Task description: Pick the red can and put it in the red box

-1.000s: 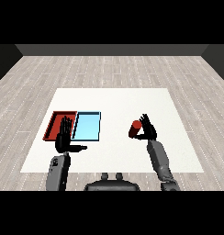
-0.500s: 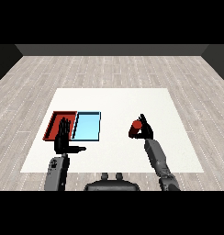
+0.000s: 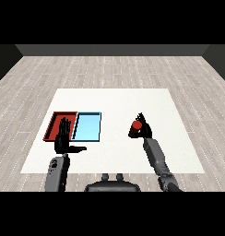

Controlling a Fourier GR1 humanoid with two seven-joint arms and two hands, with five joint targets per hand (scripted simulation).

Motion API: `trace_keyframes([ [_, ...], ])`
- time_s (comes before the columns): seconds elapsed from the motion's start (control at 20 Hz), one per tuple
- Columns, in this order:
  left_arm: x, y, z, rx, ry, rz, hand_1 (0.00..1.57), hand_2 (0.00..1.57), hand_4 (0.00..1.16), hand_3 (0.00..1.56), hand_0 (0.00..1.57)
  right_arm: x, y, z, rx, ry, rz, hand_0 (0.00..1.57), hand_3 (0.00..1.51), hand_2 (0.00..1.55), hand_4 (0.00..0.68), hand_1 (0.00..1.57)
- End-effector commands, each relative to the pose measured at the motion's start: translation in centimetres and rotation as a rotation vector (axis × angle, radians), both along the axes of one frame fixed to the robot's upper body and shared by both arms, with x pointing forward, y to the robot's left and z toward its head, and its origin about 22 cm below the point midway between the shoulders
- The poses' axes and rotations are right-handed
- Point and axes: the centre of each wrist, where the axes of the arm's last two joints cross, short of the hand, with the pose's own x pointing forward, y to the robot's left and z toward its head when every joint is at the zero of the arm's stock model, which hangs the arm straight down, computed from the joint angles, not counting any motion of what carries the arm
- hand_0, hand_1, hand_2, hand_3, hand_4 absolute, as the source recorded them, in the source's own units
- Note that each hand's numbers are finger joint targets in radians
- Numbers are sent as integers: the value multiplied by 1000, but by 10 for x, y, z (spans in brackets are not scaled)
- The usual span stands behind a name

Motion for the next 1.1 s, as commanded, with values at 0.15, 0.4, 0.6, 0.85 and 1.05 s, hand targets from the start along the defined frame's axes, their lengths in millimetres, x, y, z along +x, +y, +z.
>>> trace_keyframes([
  [0.15, -2, 16, 3, -11, -10, 20, 0, 0, 0, 0, 0, -14, -21, -13, -10, 18, 11, 0, 0, 0, 0, 0],
  [0.4, -2, 9, -1, -13, -14, 2, 0, 0, 0, 0, 0, 4, -2, 3, -30, 20, 17, 0, 0, 0, 0, 0],
  [0.6, -6, -8, 6, -6, 10, -14, 0, 0, 0, 0, 0, 14, -12, 12, -38, 46, 26, 0, 0, 0, 0, 0],
  [0.85, 1, 1, 7, -31, -18, 0, 0, 0, 0, 0, 0, 16, 24, 14, -61, 90, 15, 0, 0, 0, 0, 0],
  [1.05, -6, -21, 5, -18, -20, -4, 0, 0, 0, 0, 0, 22, 17, 5, -138, 66, -57, 1525, 1461, 1502, 493, 1525],
])
